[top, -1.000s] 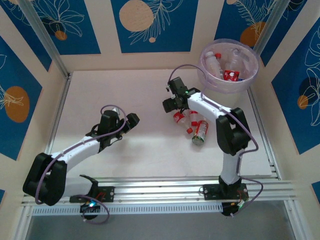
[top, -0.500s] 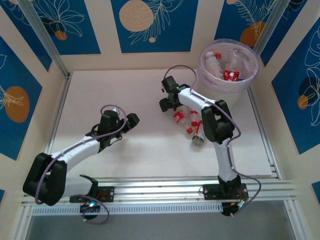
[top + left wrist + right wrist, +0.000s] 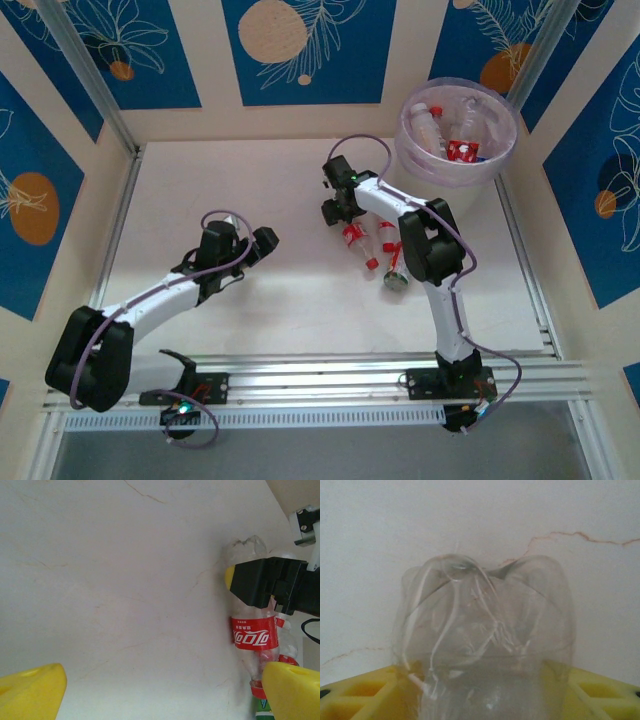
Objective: Put the plastic bottles in the bin
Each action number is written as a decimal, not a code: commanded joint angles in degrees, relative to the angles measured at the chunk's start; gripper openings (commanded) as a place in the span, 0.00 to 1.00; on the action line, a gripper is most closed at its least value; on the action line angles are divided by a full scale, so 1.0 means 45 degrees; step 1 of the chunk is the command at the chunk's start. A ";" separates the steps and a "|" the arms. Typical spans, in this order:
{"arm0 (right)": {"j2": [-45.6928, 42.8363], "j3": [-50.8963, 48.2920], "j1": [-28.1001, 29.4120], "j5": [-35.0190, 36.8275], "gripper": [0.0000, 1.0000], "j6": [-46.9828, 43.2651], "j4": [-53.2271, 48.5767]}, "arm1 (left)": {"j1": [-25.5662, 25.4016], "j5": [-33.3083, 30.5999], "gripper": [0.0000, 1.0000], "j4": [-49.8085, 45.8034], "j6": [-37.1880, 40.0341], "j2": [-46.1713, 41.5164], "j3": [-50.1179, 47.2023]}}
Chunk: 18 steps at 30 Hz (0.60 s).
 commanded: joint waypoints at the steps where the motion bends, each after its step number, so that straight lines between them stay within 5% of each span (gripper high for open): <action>1: -0.1151 -0.0240 -0.0029 -0.0408 0.61 0.0062 0.0439 | 0.0101 -0.0238 1.00 -0.0236 0.0172 -0.0202 -0.0139; 18: -0.7968 0.1326 -0.1286 -0.2195 0.56 -0.0734 0.1713 | 0.0101 -0.0150 1.00 0.0102 0.0063 0.0066 -0.0183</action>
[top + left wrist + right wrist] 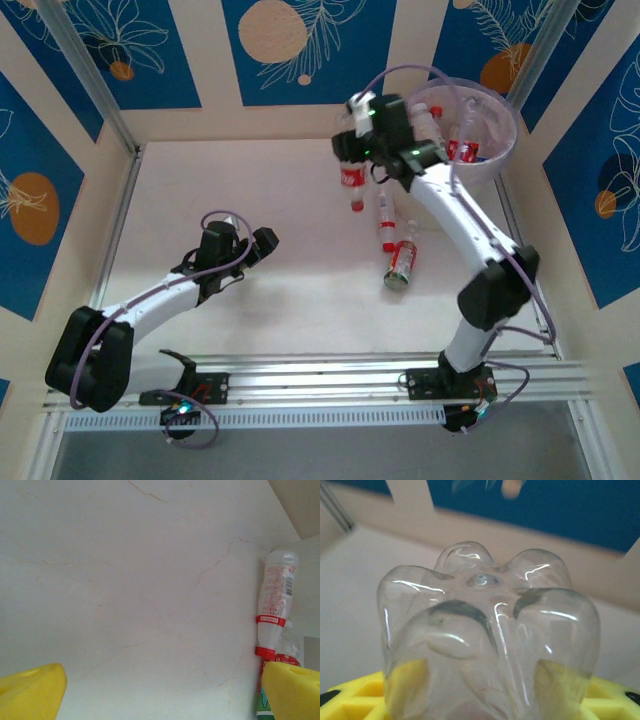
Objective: Put the plastic bottles in the bin
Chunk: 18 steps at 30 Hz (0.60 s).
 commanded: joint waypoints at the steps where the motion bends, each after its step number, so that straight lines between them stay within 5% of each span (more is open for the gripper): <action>1: -0.1493 0.0389 -0.0720 -0.0751 0.55 -0.0107 0.0778 | 0.0102 -0.0141 1.00 0.0175 0.0064 0.0088 -0.0193; 10: -0.3435 0.0654 -0.3513 -0.0958 0.54 0.0751 0.2540 | 0.0111 -0.0014 1.00 0.0373 -0.0023 0.0120 -0.0195; 18: -0.2957 0.0708 -0.5181 -0.0760 0.54 0.0946 0.3425 | 0.0101 -0.0116 1.00 0.0102 -0.0004 -0.0271 -0.0213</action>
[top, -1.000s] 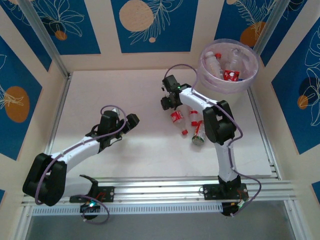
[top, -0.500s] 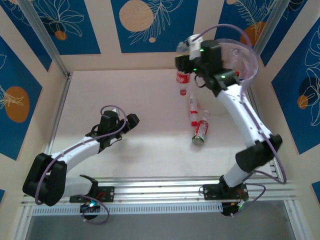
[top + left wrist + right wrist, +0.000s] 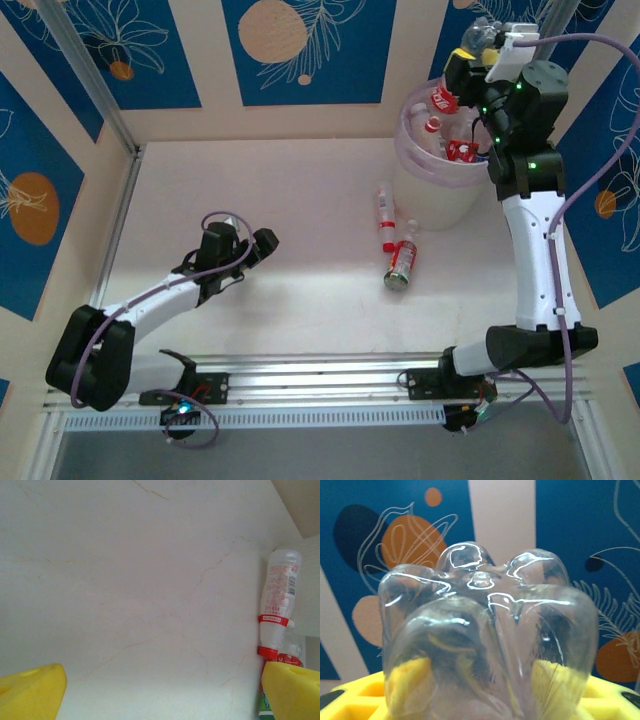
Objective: Put the plastic bottles in the bin
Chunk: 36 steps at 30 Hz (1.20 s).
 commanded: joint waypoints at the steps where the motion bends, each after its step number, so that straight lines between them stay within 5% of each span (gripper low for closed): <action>1: 0.0541 0.0190 -0.0234 0.0331 0.54 -0.0159 0.0579 | 0.0096 -0.0141 1.00 -0.0073 0.0006 -0.0385 -0.0081; 14: 0.2667 0.0441 -0.0303 0.2422 0.54 -0.2454 -0.0071 | 0.0097 -0.0272 1.00 -0.0535 0.0167 -0.0712 0.0124; 24: 0.4199 0.1618 -0.0795 0.2019 0.54 -0.2657 -0.2767 | 0.0087 -0.0257 1.00 -0.0423 0.0162 -0.0521 0.0157; 36: 0.6060 0.2256 -0.1025 0.1392 0.56 -0.2245 -0.3493 | 0.0096 -0.0385 1.00 -0.0574 0.0181 -0.0648 0.0031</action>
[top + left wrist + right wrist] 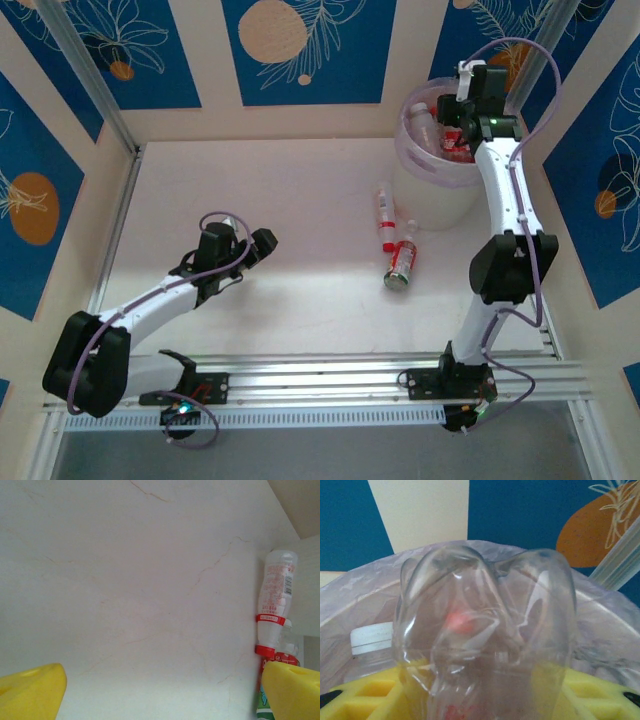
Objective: Put the plastic bottles in the bin
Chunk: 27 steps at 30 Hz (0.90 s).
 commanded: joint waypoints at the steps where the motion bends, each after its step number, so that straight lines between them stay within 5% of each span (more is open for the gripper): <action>1: 0.0470 0.0523 -0.0083 -0.0340 0.57 0.0202 -0.0467 | 0.0087 -0.0341 1.00 -0.0232 0.0172 -0.0227 0.0029; 13: 0.0809 0.2118 -0.0024 -0.0817 0.82 0.0424 -0.1914 | 0.0091 -0.0371 1.00 -0.0172 0.0212 -0.0061 0.0006; 19: 0.0279 0.3939 -0.0004 -0.1685 0.83 0.0692 -0.3882 | 0.0098 -0.0243 1.00 0.0168 0.0057 0.0102 -0.0126; 27: -0.0259 0.3818 -0.0694 -0.0682 0.77 0.1235 -0.4545 | 0.0097 -0.0252 1.00 0.0281 0.0042 -0.0029 -0.0342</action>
